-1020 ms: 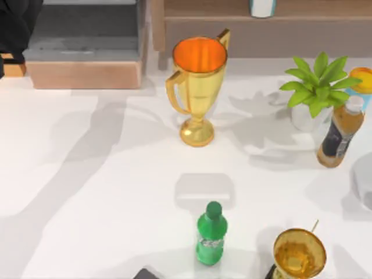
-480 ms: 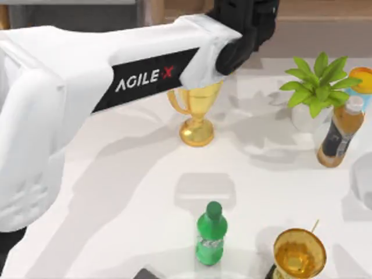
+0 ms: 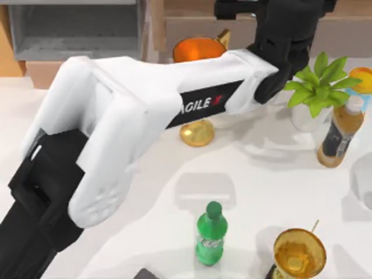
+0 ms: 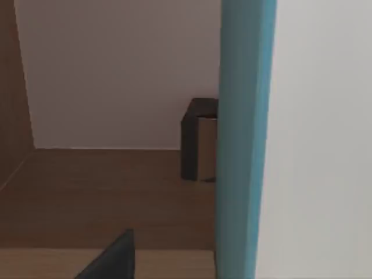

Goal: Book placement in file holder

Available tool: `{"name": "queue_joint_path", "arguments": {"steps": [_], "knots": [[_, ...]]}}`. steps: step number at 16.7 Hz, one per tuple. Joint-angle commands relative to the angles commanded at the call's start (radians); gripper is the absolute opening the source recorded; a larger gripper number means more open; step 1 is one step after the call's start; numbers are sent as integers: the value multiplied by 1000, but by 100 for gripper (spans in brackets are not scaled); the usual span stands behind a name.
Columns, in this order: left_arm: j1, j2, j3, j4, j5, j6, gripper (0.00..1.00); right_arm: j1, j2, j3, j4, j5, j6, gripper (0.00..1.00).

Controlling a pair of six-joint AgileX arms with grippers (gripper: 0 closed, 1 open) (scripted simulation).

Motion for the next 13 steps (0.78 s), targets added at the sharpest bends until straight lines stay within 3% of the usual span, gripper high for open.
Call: {"name": "queue_joint_path", "arguments": {"steps": [13], "knots": [[25, 72, 136, -66, 26, -2, 100, 0, 0, 0, 0, 0, 0, 100]]}}
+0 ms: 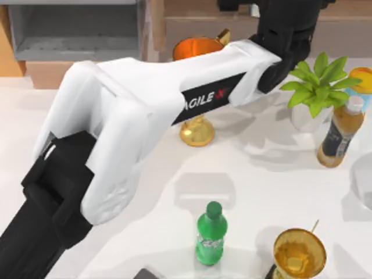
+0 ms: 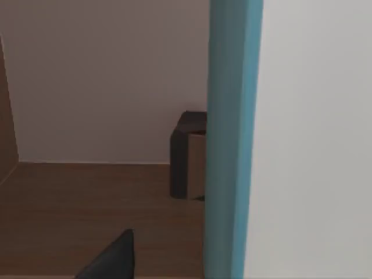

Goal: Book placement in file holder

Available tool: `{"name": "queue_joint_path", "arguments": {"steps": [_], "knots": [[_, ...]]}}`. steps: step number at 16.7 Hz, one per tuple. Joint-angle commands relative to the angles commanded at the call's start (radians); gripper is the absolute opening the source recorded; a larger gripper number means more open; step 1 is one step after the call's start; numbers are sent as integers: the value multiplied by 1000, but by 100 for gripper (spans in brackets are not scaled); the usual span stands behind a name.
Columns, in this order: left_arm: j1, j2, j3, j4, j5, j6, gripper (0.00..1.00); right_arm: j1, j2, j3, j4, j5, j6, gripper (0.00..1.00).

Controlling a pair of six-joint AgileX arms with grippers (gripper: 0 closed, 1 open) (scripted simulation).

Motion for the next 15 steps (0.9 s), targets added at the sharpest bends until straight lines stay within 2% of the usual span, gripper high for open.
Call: {"name": "queue_joint_path", "arguments": {"steps": [2, 15], "knots": [[0, 0, 0, 0, 0, 0, 100, 0, 0, 0, 0, 0, 0, 100], [0, 0, 0, 0, 0, 0, 2, 0, 0, 0, 0, 0, 0, 100]]}}
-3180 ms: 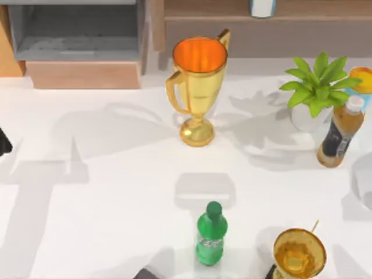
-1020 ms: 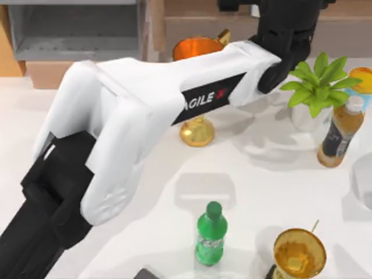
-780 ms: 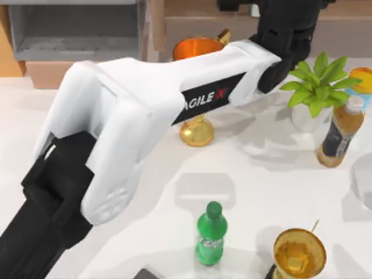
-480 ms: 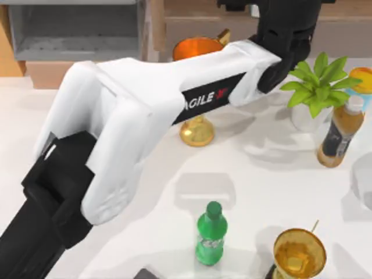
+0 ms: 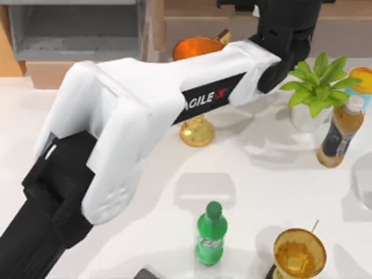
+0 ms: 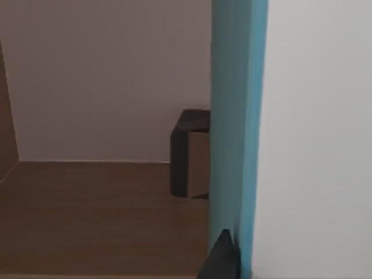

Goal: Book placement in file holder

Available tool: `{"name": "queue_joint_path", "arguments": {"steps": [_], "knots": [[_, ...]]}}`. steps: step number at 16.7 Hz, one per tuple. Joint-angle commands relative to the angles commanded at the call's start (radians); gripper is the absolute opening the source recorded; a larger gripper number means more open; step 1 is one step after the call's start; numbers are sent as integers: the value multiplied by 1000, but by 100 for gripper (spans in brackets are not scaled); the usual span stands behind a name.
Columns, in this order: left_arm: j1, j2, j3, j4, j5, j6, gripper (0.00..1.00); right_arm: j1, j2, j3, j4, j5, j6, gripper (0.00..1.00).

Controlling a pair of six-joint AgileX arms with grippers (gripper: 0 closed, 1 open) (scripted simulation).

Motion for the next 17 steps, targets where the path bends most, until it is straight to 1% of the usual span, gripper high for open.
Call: {"name": "queue_joint_path", "arguments": {"steps": [1, 9, 14, 17], "knots": [[0, 0, 0, 0, 0, 0, 0, 0, 0, 0, 0, 0, 0, 100], [-4, -1, 0, 0, 0, 1, 0, 0, 0, 0, 0, 0, 0, 100], [-5, -12, 37, -48, -1, 2, 0, 0, 0, 0, 0, 0, 0, 100], [-4, -9, 35, -47, -1, 3, 0, 0, 0, 0, 0, 0, 0, 100]]}}
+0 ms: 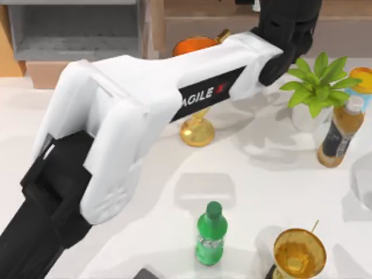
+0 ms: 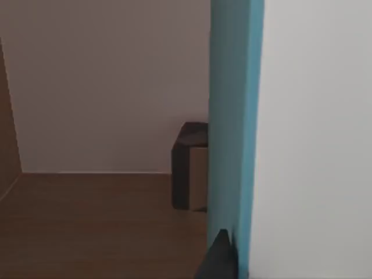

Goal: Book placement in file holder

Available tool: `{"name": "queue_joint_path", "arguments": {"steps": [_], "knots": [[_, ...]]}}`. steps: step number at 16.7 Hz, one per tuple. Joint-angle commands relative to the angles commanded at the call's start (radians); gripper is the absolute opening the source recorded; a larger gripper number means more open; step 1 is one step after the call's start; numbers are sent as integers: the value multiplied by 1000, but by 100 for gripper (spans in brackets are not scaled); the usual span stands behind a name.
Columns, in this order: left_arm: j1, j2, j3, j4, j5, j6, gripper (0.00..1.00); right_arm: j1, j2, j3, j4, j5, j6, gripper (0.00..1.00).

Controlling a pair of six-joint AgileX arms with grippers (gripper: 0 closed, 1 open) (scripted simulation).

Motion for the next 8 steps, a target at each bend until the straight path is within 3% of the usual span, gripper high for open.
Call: {"name": "queue_joint_path", "arguments": {"steps": [4, 8], "knots": [[-13, -28, -45, 32, 21, 41, 0, 0, 0, 0, 0, 0, 0, 100], [-59, -132, -236, 123, 98, 164, 0, 0, 0, 0, 0, 0, 0, 100]]}}
